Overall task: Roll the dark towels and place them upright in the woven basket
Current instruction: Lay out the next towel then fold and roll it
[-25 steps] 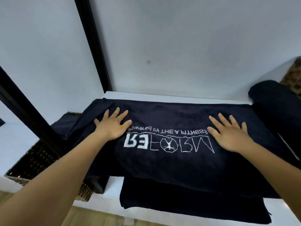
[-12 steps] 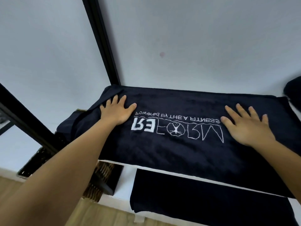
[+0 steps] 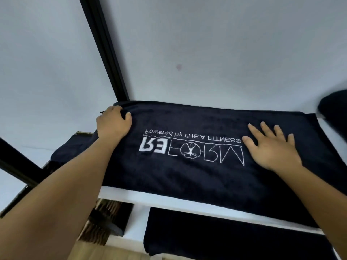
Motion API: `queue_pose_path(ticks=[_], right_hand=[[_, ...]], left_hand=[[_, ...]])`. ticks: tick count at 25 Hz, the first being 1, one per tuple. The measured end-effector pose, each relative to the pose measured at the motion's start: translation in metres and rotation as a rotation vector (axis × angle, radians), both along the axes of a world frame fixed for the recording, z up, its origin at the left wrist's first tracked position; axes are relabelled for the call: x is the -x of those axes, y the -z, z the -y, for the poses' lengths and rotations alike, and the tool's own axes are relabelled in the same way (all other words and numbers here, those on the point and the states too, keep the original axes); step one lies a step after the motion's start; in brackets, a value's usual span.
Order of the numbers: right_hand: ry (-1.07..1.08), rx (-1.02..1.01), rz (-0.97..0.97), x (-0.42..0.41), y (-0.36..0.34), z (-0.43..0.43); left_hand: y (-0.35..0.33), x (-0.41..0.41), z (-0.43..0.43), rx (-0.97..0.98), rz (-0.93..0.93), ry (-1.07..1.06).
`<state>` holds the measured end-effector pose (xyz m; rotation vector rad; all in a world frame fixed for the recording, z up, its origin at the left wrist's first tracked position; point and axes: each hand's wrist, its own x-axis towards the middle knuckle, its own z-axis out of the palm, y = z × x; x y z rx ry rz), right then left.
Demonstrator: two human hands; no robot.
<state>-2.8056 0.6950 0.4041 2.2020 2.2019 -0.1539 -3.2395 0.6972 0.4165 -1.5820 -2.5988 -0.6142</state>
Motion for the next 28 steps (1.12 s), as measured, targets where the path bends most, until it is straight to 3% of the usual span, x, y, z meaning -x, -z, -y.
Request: queue_pose_path(ticks=[5,9,13,17,19,23,26,28], right_hand=[[-0.023,0.016,0.034,0.012,0.001,0.026],[-0.057,-0.009,-0.025,0.024,-0.001,-0.008],[-0.112,-0.113,-0.327,0.021,-0.01,-0.008],[-0.118,-0.021,-0.039,-0.036,-0.001,0.059],[-0.048,0.034,-0.012,-0.056,-0.004,0.07],[-0.021,0.008,-0.161,-0.047,-0.014,0.057],[0.083,-0.108,-0.242,-0.048,-0.021,0.082],[0.15,-0.092,-0.099,-0.057,-0.017,0.11]], left_hand=[[0.019,-0.009,0.052,0.342,-0.133,0.14],[0.007,0.008,0.019,0.343,-0.002,0.145],[0.009,0.018,0.033,0.34,0.042,0.132],[0.007,0.024,0.042,0.327,0.12,0.085],[0.002,0.022,0.033,0.303,0.155,0.036],[-0.011,-0.011,0.021,0.369,-0.103,-0.095],[-0.015,-0.086,0.011,0.25,-0.227,0.185],[-0.016,-0.157,0.01,0.177,-0.189,0.523]])
